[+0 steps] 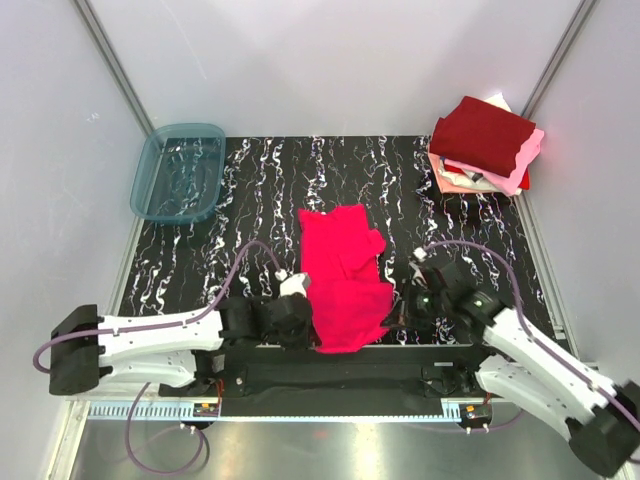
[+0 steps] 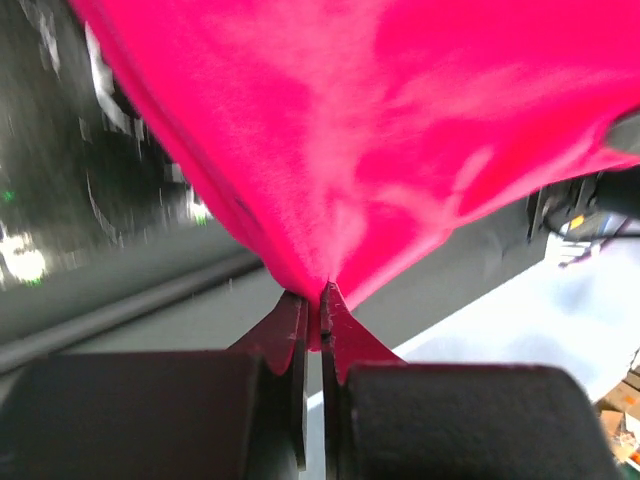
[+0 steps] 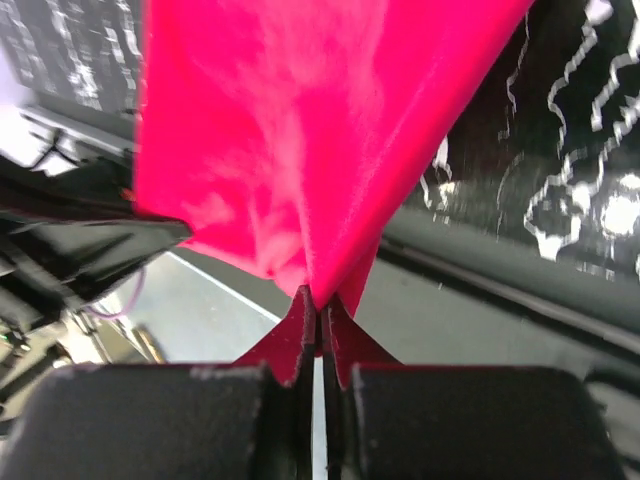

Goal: Fold and stack the t-shirts
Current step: Fold the tshirt

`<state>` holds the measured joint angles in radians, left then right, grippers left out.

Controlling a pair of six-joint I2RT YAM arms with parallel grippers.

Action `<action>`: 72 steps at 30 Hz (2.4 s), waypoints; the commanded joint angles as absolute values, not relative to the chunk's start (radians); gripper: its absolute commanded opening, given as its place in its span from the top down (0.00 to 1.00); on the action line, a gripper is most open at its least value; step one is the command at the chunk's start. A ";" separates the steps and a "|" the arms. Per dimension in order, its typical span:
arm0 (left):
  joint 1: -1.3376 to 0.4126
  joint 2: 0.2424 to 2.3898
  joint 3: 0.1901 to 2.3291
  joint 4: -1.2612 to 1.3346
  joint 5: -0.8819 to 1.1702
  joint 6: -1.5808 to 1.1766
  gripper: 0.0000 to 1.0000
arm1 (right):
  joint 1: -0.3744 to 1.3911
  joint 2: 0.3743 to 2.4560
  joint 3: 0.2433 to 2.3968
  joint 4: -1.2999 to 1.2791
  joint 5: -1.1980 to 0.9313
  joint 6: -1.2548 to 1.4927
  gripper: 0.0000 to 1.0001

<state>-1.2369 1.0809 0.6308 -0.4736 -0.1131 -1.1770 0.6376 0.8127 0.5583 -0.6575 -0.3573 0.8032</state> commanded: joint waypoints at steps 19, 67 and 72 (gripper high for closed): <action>-0.962 1.135 1.003 -0.795 -0.209 -0.980 0.91 | 0.611 1.121 1.034 -0.839 -0.118 0.680 1.00; -0.373 1.626 1.327 -0.632 0.100 -0.497 0.01 | 0.130 2.218 1.580 -0.566 -0.692 0.330 0.09; -0.393 1.779 1.426 -0.604 0.141 -0.488 0.13 | 0.133 2.211 1.563 -0.571 -0.699 0.330 0.10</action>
<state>-0.3779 1.7016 1.3495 -0.6903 0.1055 -0.5167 0.1253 2.1895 1.5776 -0.5838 -0.7013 0.3515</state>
